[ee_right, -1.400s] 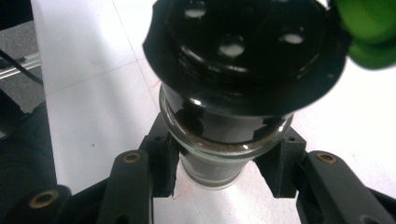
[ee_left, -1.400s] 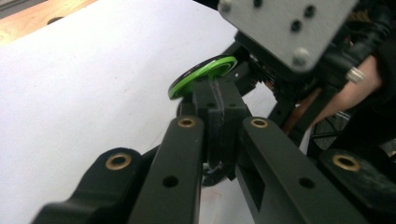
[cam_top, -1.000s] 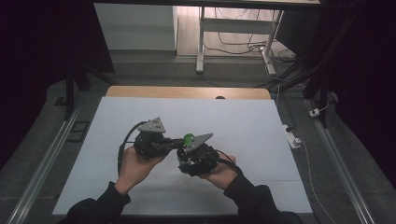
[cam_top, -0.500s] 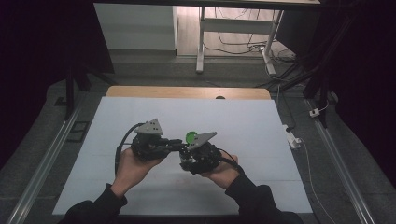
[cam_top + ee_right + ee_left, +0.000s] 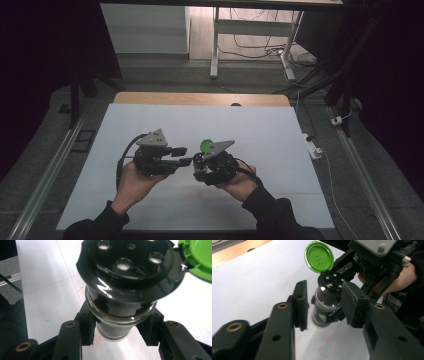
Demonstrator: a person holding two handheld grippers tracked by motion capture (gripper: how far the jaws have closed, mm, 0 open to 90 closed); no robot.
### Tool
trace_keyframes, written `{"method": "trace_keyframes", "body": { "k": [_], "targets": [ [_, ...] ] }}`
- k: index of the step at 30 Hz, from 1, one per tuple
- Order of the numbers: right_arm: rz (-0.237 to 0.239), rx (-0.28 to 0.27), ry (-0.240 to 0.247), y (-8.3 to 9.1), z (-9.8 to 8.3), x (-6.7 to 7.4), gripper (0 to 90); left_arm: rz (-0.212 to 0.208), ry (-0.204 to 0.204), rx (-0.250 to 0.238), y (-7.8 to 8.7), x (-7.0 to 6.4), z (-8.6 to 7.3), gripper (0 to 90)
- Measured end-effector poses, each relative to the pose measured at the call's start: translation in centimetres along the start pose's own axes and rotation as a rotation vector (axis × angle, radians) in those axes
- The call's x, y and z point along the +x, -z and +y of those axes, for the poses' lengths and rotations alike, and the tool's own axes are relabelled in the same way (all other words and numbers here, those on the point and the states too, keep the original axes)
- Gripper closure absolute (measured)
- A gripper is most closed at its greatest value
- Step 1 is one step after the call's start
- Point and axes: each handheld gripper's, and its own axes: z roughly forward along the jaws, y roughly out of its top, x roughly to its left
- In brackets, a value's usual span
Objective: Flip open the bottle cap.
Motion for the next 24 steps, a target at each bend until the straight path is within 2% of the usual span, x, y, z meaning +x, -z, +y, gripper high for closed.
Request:
{"method": "trace_keyframes", "body": {
  "k": [4, 13, 20, 24],
  "targets": [
    [-0.001, -0.004, 0.004, 0.1, 0.0, 0.0, 53.1, 0.005, 0.0, 0.0, 0.5, -0.1, -0.4, 52.4],
    [0.003, -0.014, 0.009, 0.4, 0.0, -0.1, 53.1, 0.017, -0.009, -0.009, 1.6, -1.0, -1.5, 34.2],
    [-0.004, -0.021, -0.011, 0.6, 0.0, -0.2, 53.1, 0.021, 0.004, -0.02, 2.6, -1.3, -3.0, 24.0],
    [-0.007, -0.024, -0.021, 0.8, 0.0, -0.5, 53.1, 0.033, 0.035, -0.027, 3.3, -1.5, -4.2, 19.7]
  ]
}}
